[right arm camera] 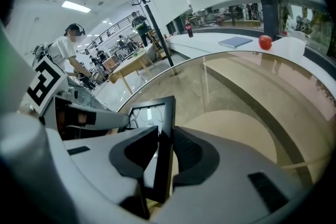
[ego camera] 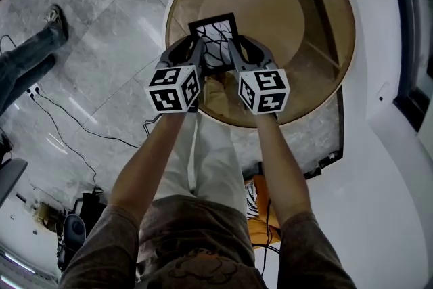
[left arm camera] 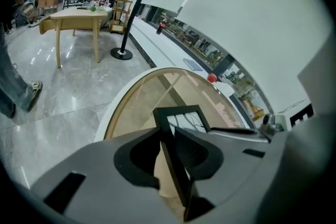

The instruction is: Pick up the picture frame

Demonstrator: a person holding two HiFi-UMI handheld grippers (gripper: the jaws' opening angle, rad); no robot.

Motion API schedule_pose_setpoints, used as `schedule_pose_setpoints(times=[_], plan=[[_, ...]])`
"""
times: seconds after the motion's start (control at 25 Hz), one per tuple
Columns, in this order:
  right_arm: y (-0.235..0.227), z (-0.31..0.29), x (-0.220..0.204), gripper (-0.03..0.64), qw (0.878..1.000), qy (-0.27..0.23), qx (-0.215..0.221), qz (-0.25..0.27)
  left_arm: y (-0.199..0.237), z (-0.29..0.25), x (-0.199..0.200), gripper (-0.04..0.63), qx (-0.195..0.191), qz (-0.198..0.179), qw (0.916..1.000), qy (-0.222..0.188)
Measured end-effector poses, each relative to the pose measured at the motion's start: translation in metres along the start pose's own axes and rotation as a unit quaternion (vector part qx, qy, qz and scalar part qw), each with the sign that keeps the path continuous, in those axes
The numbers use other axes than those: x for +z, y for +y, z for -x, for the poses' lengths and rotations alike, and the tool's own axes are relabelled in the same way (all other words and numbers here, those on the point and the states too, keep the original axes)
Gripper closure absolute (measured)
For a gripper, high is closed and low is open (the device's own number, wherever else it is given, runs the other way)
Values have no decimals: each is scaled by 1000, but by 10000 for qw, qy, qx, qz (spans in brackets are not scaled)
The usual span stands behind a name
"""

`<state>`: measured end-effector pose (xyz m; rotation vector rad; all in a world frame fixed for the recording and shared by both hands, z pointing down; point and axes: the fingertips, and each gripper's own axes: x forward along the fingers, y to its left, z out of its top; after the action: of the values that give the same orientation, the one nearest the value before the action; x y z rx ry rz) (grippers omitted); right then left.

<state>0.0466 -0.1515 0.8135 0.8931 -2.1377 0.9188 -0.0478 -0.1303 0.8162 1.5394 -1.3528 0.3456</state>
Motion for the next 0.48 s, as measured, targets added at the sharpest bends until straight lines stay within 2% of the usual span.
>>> schedule_pose_setpoints(times=[0.48], plan=[[6,18,-8,528,9994,-97,-122,-324,-8,9,6,509,-117,-251,9995,117]])
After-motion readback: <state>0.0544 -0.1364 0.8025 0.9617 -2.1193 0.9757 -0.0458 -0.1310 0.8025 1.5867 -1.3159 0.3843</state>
